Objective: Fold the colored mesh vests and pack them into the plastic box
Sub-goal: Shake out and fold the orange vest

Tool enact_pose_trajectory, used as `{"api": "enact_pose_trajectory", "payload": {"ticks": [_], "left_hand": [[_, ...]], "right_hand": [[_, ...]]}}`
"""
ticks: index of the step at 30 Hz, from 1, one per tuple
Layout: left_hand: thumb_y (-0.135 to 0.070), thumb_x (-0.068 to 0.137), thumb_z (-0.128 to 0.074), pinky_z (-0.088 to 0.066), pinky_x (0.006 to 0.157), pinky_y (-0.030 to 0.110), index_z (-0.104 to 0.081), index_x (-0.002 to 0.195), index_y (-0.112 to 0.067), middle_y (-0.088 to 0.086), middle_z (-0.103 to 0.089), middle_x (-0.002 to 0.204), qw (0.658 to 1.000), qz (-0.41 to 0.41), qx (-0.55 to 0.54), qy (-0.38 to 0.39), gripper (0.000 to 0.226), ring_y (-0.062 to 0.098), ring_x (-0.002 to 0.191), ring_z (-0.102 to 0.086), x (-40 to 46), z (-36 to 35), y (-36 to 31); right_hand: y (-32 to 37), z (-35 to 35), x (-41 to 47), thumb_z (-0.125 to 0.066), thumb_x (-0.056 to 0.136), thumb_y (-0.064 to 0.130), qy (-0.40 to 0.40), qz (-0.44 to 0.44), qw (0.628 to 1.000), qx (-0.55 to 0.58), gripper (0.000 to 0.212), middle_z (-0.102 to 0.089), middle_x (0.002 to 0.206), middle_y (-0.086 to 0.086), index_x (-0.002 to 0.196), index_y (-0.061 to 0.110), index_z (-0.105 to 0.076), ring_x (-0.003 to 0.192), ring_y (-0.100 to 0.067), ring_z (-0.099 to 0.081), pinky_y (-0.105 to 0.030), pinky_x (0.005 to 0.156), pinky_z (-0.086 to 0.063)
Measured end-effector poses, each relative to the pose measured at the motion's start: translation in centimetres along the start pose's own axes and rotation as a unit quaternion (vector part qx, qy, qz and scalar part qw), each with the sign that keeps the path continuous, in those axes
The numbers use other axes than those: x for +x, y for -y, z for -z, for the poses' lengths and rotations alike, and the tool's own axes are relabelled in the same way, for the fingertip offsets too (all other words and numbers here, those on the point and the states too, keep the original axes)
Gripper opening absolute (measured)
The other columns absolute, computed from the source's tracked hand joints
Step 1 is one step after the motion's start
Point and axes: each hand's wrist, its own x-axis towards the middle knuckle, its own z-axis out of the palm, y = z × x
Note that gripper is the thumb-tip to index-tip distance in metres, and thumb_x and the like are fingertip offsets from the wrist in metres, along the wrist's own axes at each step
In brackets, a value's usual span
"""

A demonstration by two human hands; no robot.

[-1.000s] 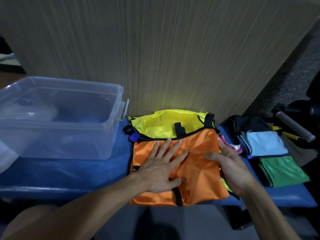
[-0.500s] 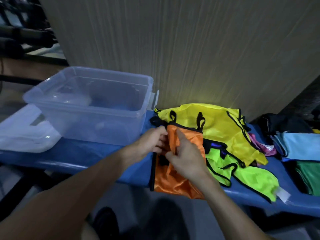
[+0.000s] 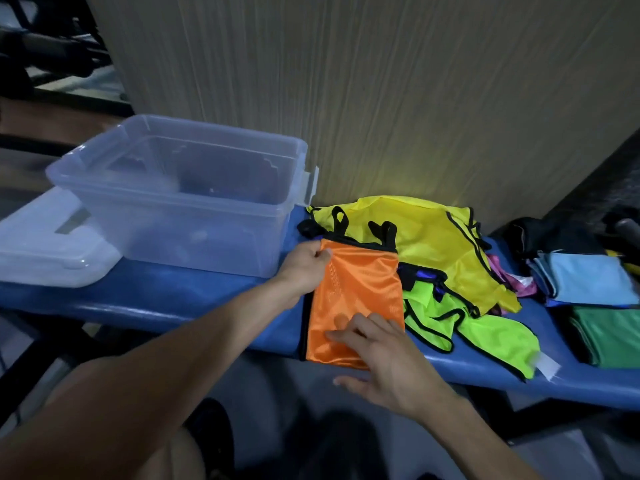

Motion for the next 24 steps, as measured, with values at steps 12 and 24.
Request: {"api": "enact_pose_trajectory", "payload": {"ticks": [12,24], "left_hand": [[-0.031,0.097,-0.062,-0.045,0.074,0.033,-0.046,0.132,-0.017,-0.001,-0.054,0.119,0.910,-0.197,0.361,-0.053,0.041,0.019,0.105,-0.058,-3.3,2.0,-1.4],[-0.065,0.083,-0.064,-0.040,0.090,0.026,-0.047,0.108,-0.033,-0.011,-0.039,0.119,0.725,-0.439,0.503,0.169,0.044,0.011,0.110,-0.038,-9.3,3.0,3.7]], "right_hand": [[1.1,-3.3,-2.5,-0.073,0.079,0.016,-0.127,0.061,0.977,-0.161,0.068,-0.054,0.109,0.000,0.145,0.016,-0.053,0.092,-0.023,-0.050,-0.036,0.078,-0.044],[-1.2,-3.7,-5.4,-0.073,0.078,0.022,-0.123,0.019,0.981,-0.147,0.046,-0.057,0.099,0.005,0.122,0.022,-0.062,0.087,-0.022,-0.054,-0.035,0.077,-0.035]]}}
